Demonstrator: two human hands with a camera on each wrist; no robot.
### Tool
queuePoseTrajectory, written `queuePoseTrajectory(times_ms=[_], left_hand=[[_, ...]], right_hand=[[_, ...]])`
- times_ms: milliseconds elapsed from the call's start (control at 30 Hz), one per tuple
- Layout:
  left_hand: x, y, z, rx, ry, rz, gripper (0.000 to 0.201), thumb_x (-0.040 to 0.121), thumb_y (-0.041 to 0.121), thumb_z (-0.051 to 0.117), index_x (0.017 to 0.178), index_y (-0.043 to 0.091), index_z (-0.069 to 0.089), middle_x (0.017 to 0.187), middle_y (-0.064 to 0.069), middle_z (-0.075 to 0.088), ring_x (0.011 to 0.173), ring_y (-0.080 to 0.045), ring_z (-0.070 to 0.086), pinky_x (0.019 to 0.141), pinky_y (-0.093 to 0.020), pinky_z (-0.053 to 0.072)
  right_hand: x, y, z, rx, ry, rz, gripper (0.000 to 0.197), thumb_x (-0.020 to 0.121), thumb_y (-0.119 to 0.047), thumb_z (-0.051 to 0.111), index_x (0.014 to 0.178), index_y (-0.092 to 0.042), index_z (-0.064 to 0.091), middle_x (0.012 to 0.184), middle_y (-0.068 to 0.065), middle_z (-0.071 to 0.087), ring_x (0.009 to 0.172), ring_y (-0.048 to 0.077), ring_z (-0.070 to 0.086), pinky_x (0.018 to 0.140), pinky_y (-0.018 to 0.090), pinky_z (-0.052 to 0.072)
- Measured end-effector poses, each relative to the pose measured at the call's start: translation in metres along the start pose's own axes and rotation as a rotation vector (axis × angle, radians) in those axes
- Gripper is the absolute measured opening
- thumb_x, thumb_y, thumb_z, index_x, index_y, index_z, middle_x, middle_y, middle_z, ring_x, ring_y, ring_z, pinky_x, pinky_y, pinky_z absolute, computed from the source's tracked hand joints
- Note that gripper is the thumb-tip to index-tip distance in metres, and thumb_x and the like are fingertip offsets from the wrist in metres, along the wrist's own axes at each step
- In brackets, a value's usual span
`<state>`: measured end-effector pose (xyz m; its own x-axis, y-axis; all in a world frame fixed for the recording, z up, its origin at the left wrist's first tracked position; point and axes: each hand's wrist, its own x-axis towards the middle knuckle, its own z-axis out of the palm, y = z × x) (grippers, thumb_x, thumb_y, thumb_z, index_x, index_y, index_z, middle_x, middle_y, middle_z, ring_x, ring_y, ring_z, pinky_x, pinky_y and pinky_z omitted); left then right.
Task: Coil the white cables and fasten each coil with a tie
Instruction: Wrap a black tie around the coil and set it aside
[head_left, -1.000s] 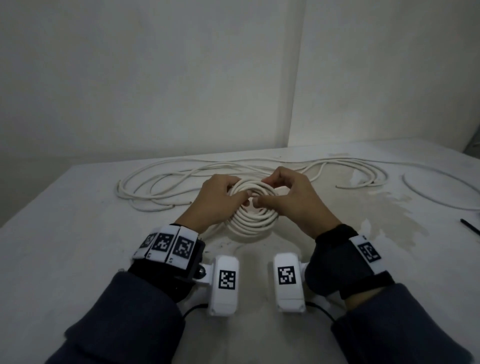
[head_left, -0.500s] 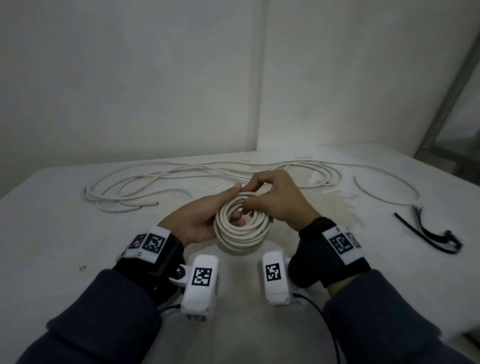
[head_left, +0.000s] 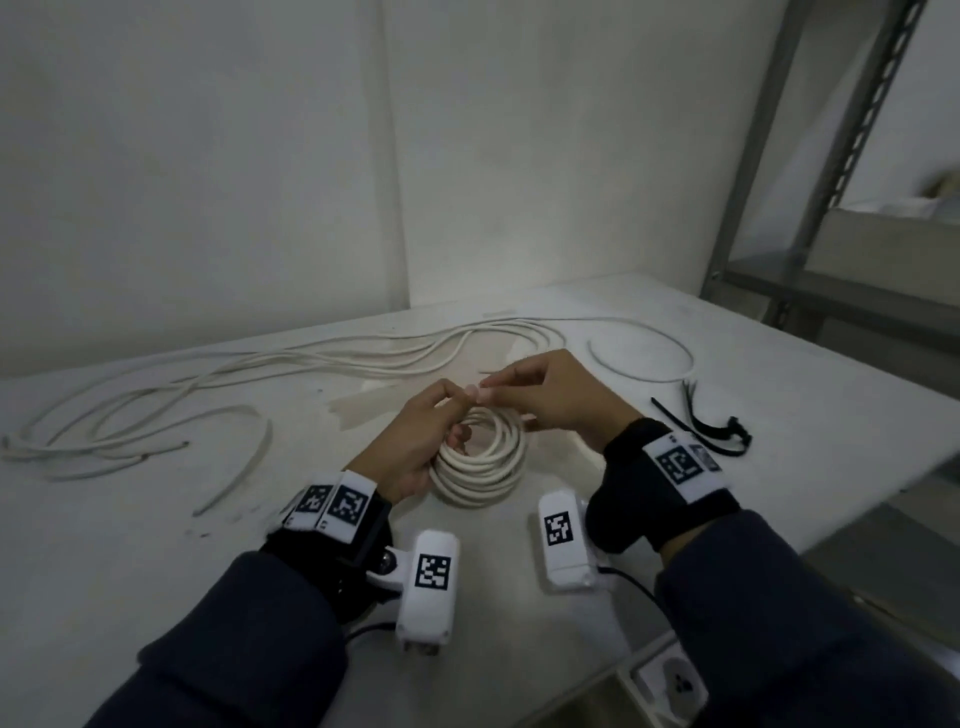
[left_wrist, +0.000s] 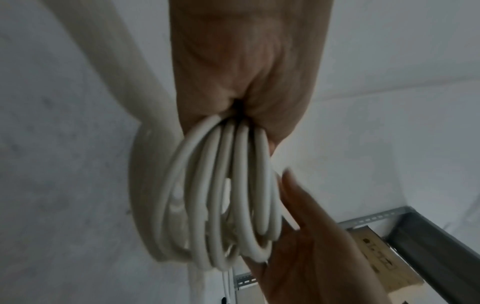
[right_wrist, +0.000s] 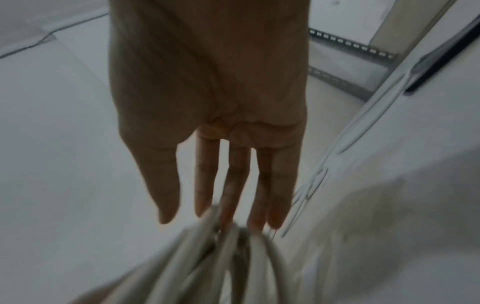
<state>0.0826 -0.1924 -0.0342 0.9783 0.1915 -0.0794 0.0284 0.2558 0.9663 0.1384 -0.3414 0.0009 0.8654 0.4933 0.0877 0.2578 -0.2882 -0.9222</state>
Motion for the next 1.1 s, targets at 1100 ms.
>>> queuePoseTrajectory(times_ms=[1100], left_hand=[[0.019, -0.018, 0.003, -0.028, -0.047, -0.050, 0.032, 0.096, 0.015, 0.054, 0.065, 0.012, 0.043, 0.054, -0.001, 0.038, 0.038, -0.005, 0.034, 0.036, -0.012, 0.033]], right_hand=[[-0.014, 0.056, -0.150, -0.482, 0.476, 0.374, 0.009, 0.072, 0.001, 0.076, 0.075, -0.005, 0.069, 0.067, 0.000, 0.059, 0.076, 0.019, 0.056, 0.055, 0.022, 0.038]])
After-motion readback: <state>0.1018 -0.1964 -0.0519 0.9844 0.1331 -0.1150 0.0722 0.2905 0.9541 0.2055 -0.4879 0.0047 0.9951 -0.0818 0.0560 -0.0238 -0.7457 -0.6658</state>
